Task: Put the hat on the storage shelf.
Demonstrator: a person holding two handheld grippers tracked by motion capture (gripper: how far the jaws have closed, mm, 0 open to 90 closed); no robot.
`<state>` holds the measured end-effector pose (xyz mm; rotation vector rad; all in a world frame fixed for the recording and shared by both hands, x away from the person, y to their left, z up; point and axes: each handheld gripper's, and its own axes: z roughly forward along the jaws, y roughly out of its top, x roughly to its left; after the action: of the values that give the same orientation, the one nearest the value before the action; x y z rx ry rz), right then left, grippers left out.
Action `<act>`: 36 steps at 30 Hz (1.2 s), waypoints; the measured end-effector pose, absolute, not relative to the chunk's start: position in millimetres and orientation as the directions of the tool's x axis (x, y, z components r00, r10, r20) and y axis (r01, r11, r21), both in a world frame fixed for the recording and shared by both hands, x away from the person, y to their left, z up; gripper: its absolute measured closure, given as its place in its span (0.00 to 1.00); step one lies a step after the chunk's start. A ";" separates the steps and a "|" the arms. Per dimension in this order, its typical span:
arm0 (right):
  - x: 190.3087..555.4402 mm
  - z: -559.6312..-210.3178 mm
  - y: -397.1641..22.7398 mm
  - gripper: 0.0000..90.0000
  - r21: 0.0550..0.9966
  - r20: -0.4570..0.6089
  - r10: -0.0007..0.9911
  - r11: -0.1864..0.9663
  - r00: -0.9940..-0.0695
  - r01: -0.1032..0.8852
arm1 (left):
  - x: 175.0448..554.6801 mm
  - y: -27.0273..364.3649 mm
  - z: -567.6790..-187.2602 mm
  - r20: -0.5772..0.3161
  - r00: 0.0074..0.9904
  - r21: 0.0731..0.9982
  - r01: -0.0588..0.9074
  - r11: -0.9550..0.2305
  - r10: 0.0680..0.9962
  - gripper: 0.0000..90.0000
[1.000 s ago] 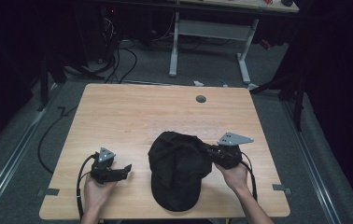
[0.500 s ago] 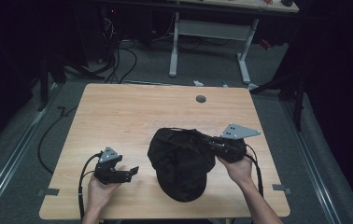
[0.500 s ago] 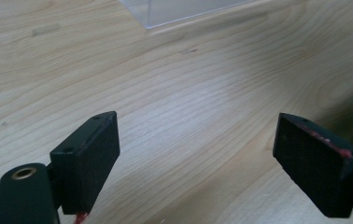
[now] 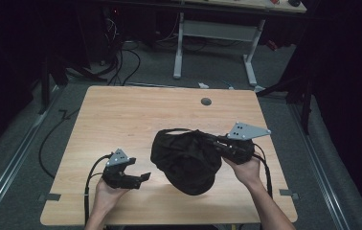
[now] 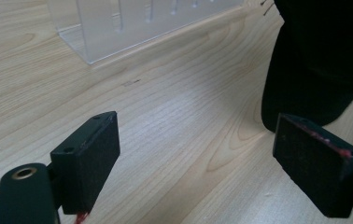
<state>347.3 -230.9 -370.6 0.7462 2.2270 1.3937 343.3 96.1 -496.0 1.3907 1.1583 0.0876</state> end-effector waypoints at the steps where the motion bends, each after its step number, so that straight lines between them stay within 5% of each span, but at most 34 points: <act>1: 347.1 -369.3 -230.8 0.96 0.908 -0.061 0.629 0.358 -0.775 0.218 | 343.3 94.7 -495.7 -0.571 0.496 0.786 0.562 0.259 0.654 0.17; 21: 349.3 -359.0 -235.4 0.96 0.933 -0.053 0.577 0.320 -0.815 0.165 | 342.4 67.1 -472.1 -0.626 0.605 0.763 0.607 0.223 0.492 0.15; 36: 352.3 -355.7 -233.7 0.96 0.942 -0.059 0.528 0.311 -0.847 0.127 | 344.6 47.0 -460.8 -0.598 0.647 0.777 0.612 0.144 0.474 0.21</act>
<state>352.3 -233.7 -355.7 0.5859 2.2261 1.5502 344.6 47.0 -460.8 1.4919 0.9535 -0.1255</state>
